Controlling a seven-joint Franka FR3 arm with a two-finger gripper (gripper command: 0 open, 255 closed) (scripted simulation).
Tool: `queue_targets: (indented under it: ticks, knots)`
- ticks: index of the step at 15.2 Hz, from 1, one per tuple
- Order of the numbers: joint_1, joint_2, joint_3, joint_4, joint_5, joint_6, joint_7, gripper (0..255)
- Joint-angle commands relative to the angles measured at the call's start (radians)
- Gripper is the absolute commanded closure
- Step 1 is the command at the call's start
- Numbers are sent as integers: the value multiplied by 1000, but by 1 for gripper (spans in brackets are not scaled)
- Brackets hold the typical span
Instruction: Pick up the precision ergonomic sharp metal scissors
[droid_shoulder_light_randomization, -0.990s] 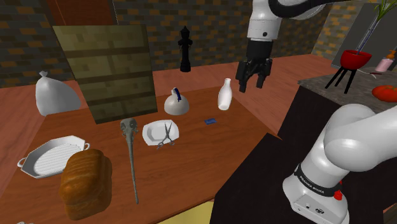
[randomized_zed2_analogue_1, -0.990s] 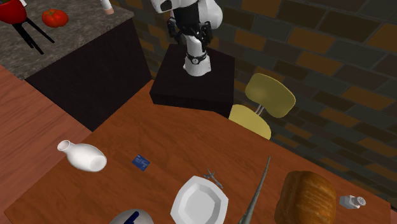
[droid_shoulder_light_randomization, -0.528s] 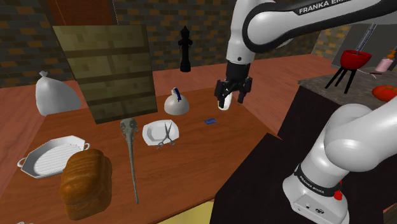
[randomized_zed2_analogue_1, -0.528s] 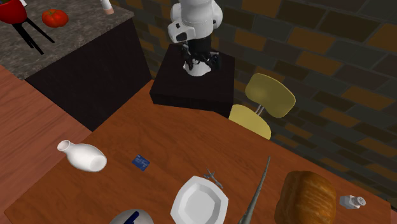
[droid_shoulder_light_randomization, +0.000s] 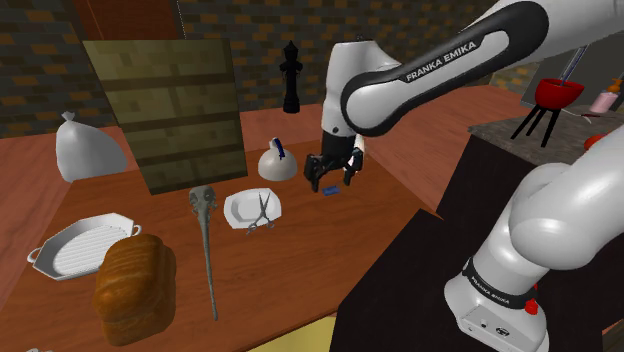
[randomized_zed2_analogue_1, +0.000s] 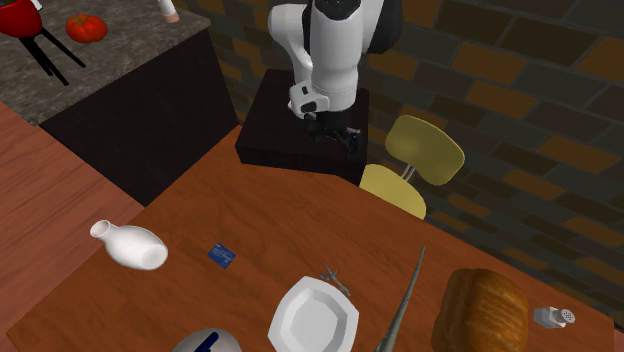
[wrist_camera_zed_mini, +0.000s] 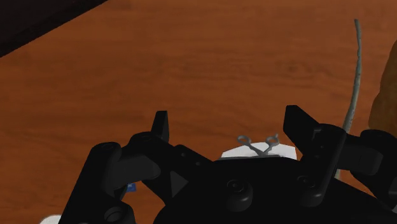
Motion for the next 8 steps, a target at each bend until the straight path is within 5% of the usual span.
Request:
queue_targets:
  ticks: [1,8]
  knots:
    - [-11,93,34,22,-24,89,63,0]
    - [-39,398,98,145,-240,296,347,0]
